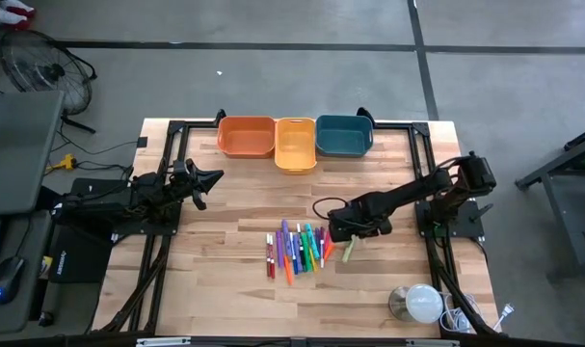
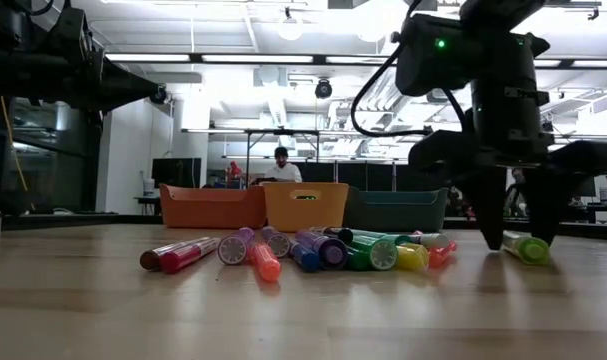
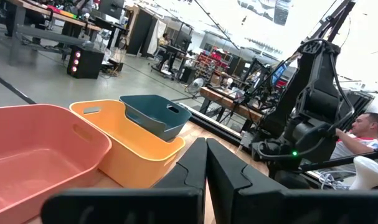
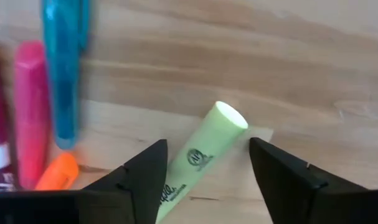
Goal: Pick & Place Markers
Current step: Put the light green highlighter into the blue bin
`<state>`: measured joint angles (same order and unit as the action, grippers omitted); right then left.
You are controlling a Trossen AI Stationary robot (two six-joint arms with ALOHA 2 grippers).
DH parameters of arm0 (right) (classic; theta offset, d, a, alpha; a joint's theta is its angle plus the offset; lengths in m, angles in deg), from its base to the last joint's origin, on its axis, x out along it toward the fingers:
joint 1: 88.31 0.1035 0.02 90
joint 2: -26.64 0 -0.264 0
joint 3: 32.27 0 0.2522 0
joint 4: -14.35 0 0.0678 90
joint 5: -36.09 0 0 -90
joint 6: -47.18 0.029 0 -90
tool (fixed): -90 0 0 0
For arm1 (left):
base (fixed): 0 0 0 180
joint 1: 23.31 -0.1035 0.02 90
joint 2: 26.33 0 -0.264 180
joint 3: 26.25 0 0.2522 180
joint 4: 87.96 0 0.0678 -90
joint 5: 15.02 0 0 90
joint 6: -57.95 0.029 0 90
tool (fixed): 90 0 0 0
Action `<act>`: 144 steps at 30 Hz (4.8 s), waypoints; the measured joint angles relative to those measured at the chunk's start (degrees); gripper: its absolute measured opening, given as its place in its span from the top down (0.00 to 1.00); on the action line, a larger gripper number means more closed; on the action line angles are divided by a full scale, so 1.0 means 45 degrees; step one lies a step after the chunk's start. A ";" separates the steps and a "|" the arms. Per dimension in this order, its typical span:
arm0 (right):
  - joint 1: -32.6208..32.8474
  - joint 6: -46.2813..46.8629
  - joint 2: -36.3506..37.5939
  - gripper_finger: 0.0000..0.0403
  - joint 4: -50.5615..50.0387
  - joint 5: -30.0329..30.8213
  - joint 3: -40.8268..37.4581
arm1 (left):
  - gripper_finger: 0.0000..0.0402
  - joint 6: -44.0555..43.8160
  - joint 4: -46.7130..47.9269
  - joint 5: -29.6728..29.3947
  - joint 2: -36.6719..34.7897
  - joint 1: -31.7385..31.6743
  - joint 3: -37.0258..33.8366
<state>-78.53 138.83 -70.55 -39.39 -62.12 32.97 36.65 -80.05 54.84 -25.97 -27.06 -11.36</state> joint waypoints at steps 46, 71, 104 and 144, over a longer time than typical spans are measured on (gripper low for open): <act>-0.2990 -1.4439 -0.0019 0.85 -0.0669 -0.0128 0.1676 | 0.99 0.0005 0.0000 0.0000 0.0000 0.0000 0.0000; -0.5864 -2.3708 -0.0153 0.85 -0.3016 0.8580 0.4784 | 0.99 0.0005 0.0000 -0.0001 0.0000 0.0001 0.0000; -0.9524 -2.9055 -0.1269 0.85 0.1945 0.6695 0.5124 | 0.99 0.0002 0.0001 -0.0004 0.0000 0.0001 -0.0002; -1.0558 -2.9015 -0.5100 0.73 -0.4209 0.3789 0.9432 | 0.99 0.0005 0.0003 0.0000 0.0005 0.0000 0.0000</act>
<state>-126.04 8.27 -93.50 -58.33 -45.06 75.42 36.67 -80.03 54.84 -25.94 -27.06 -11.36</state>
